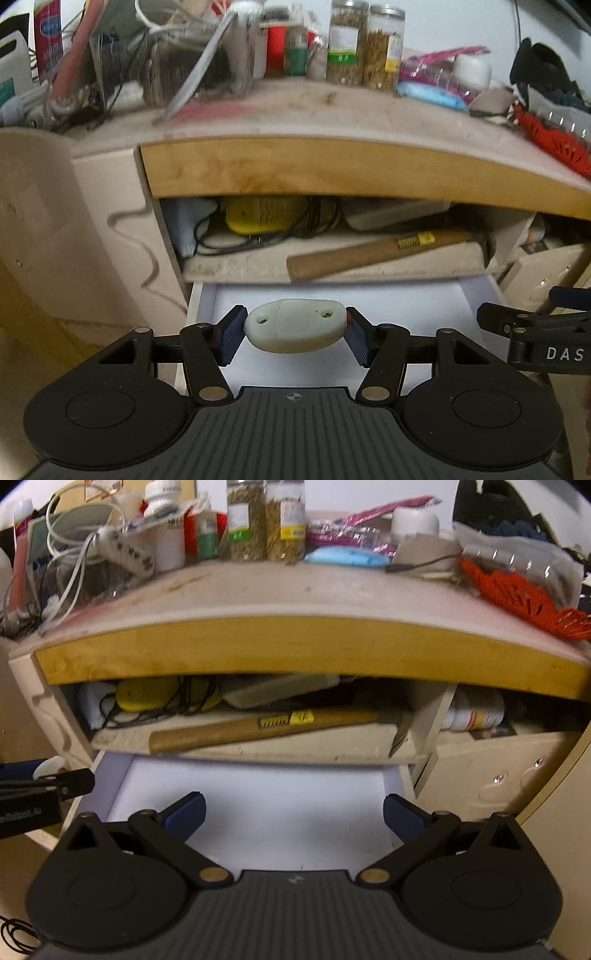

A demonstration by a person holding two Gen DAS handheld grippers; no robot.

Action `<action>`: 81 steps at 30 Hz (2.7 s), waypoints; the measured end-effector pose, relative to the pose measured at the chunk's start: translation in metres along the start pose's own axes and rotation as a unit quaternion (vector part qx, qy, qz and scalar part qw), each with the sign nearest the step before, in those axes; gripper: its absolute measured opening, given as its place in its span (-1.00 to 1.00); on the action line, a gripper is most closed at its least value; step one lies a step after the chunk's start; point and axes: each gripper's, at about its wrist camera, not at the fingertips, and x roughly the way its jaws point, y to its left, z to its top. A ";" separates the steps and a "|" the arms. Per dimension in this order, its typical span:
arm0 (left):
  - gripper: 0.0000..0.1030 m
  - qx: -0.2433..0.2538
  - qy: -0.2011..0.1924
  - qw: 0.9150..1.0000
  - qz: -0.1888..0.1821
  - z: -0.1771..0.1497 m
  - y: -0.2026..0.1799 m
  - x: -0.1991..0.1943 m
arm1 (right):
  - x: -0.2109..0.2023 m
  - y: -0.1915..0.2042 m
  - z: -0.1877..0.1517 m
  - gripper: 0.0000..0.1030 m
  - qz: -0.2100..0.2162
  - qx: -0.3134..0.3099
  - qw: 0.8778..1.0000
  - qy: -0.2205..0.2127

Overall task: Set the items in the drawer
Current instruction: 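Lift the white oval piece with the left gripper and carry it toward the open drawer, then lower the white oval piece with the left gripper into the drawer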

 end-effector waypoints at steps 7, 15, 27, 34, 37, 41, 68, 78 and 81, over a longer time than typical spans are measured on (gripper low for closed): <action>0.08 -0.002 0.047 0.999 -0.001 -0.007 -0.001 0.013 | 0.018 0.001 -0.007 0.99 -0.006 0.002 0.999 0.051; 0.08 0.002 0.075 0.997 -0.002 -0.011 -0.001 0.022 | 0.023 0.003 -0.011 0.99 -0.007 -0.003 0.997 0.075; 0.08 0.019 0.079 0.997 -0.001 -0.007 -0.007 0.039 | 0.020 0.006 -0.013 0.99 -0.006 -0.005 0.997 0.073; 0.08 0.020 0.087 0.996 0.000 -0.004 -0.010 0.063 | 0.018 0.007 -0.014 0.99 -0.005 -0.004 0.997 0.071; 0.08 0.021 0.093 0.995 -0.001 -0.004 -0.011 0.077 | 0.017 0.008 -0.014 0.99 -0.005 -0.003 0.997 0.071; 0.08 0.026 0.097 0.995 -0.001 -0.002 -0.013 0.096 | 0.025 0.006 -0.008 0.99 -0.004 -0.003 0.998 0.069; 0.08 0.026 0.190 0.981 -0.004 -0.008 -0.013 0.192 | 0.029 0.010 -0.011 0.99 0.008 0.001 0.996 0.083; 0.08 0.025 0.226 0.974 -0.010 -0.011 -0.011 0.205 | 0.030 0.011 -0.011 0.99 0.010 0.004 0.996 0.086; 0.08 0.032 0.227 0.973 -0.008 -0.012 -0.012 0.203 | 0.030 0.011 -0.011 0.99 0.010 0.004 0.996 0.087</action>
